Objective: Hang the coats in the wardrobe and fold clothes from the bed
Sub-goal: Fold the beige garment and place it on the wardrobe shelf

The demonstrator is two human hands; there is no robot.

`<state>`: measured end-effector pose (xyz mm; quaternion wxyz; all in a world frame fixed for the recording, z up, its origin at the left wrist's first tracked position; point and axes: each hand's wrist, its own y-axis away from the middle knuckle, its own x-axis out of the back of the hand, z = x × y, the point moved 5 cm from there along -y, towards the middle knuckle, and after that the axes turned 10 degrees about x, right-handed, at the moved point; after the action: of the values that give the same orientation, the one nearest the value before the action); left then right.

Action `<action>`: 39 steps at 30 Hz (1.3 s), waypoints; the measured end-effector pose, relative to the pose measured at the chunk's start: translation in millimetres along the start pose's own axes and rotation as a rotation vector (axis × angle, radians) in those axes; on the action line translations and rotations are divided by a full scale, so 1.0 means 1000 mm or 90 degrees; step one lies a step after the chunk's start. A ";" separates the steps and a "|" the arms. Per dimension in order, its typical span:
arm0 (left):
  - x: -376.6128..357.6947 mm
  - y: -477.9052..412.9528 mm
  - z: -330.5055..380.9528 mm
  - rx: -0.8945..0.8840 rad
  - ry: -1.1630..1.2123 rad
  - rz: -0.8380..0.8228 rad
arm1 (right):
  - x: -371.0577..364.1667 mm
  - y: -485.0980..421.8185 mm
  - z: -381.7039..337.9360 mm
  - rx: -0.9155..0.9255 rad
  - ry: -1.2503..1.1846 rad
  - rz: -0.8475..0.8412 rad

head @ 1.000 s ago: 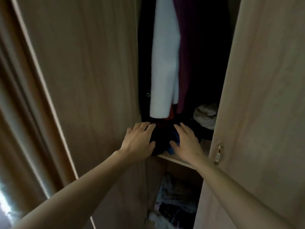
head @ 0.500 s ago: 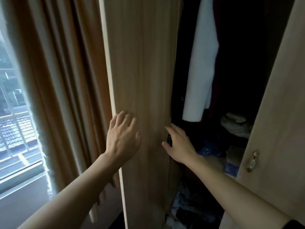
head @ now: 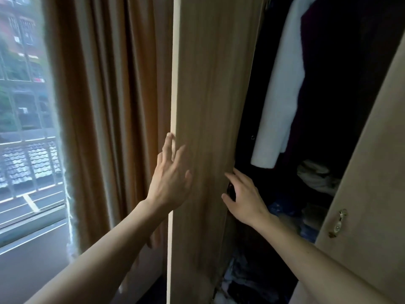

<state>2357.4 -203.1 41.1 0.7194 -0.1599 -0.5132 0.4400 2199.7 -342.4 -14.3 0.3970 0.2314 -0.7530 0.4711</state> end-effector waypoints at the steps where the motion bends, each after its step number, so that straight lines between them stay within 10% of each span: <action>1: 0.000 0.000 0.000 0.006 0.006 0.006 | 0.001 0.003 0.004 -0.009 0.009 -0.007; 25: -0.045 0.035 0.125 -0.069 0.058 0.291 | 0.061 0.032 0.171 -0.040 -0.045 0.010; 39: -0.105 0.045 0.230 -0.205 0.106 0.168 | 0.127 0.051 0.189 0.060 -0.177 0.102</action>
<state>2125.1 -312.2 45.1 0.6609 -0.3741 -0.4901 0.4278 2018.0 -485.2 17.2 0.2390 0.2520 -0.7938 0.4993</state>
